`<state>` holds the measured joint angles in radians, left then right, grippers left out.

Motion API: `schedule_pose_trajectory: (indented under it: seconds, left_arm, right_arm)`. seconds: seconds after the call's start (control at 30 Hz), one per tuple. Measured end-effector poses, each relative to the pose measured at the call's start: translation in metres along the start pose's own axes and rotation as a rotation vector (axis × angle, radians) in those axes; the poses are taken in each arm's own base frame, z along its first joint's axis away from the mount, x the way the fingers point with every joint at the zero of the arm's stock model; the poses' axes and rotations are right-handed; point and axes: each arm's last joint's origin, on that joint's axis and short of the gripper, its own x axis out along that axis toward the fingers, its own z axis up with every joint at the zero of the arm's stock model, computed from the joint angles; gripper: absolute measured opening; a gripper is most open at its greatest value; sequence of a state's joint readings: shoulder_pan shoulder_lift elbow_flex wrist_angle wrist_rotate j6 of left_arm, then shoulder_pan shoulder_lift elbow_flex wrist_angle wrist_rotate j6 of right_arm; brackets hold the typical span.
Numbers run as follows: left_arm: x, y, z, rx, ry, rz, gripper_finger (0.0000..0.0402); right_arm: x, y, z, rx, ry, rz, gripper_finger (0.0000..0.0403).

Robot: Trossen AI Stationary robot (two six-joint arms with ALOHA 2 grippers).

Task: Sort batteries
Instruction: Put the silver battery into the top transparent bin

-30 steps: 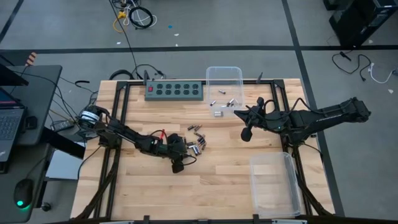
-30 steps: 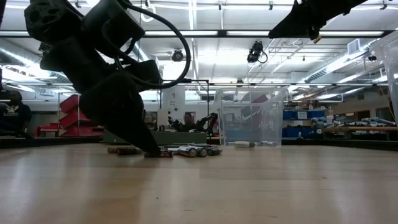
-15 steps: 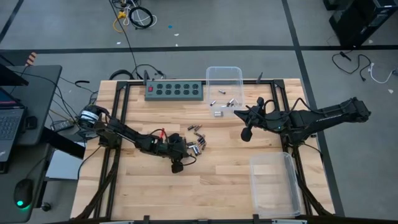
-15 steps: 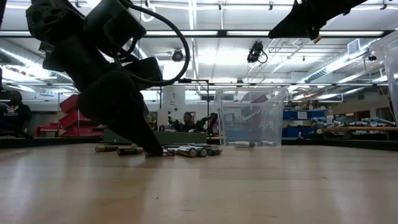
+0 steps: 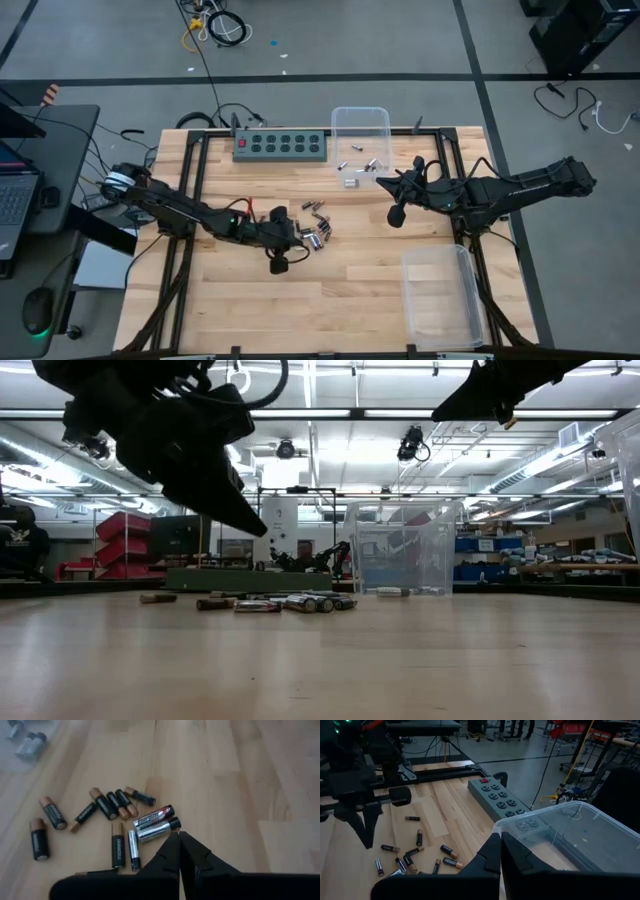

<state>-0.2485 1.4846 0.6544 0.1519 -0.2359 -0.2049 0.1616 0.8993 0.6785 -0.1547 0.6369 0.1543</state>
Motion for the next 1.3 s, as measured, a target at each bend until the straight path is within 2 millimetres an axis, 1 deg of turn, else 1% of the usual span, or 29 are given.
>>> schedule_pose_trajectory:
  seconds: [0.1,0.17,0.43,0.5,0.57,0.77,0.83,1.03,1.17,1.3]
  left_arm:
    - [0.005,0.000,-0.006,0.031,0.041,0.009,0.0014]
    - [0.009,-0.001,-0.009,0.035,0.059,-0.003,0.0031]
    - [0.029,-0.003,-0.024,0.044,0.111,-0.021,0.0127]
    - [0.032,-0.005,-0.026,0.050,0.111,-0.042,0.0142]
    - [0.035,-0.005,-0.026,0.055,0.100,-0.056,0.0147]
    - [0.041,-0.002,-0.029,-0.003,0.113,-0.037,0.0141]
    - [0.042,0.001,-0.036,-0.032,0.141,-0.026,0.0135]
    - [0.040,0.007,-0.046,-0.078,0.141,-0.015,0.0115]
    - [0.039,0.008,-0.050,-0.084,0.124,-0.008,0.0088]
    - [0.039,0.009,-0.051,-0.071,0.125,0.007,0.0044]
  right_arm:
    - [0.000,0.000,0.000,0.000,0.000,0.000,0.0001]
    - [0.000,0.000,0.000,0.000,0.000,0.000,0.0001]
    - [0.000,0.000,0.000,0.002,-0.002,0.000,0.0001]
    - [0.000,0.000,0.000,0.002,-0.002,0.000,0.0001]
    - [0.000,0.000,0.000,0.002,-0.002,0.000,0.0001]
    - [0.000,0.000,0.000,0.001,-0.001,0.000,0.0002]
    - [0.000,0.000,0.000,-0.005,-0.001,0.000,0.0001]
    - [0.000,0.000,0.000,-0.007,-0.002,0.000,0.0002]
    - [0.000,0.000,0.000,-0.002,-0.002,0.000,0.0000]
    - [0.000,0.000,0.000,0.001,-0.002,0.000,0.0002]
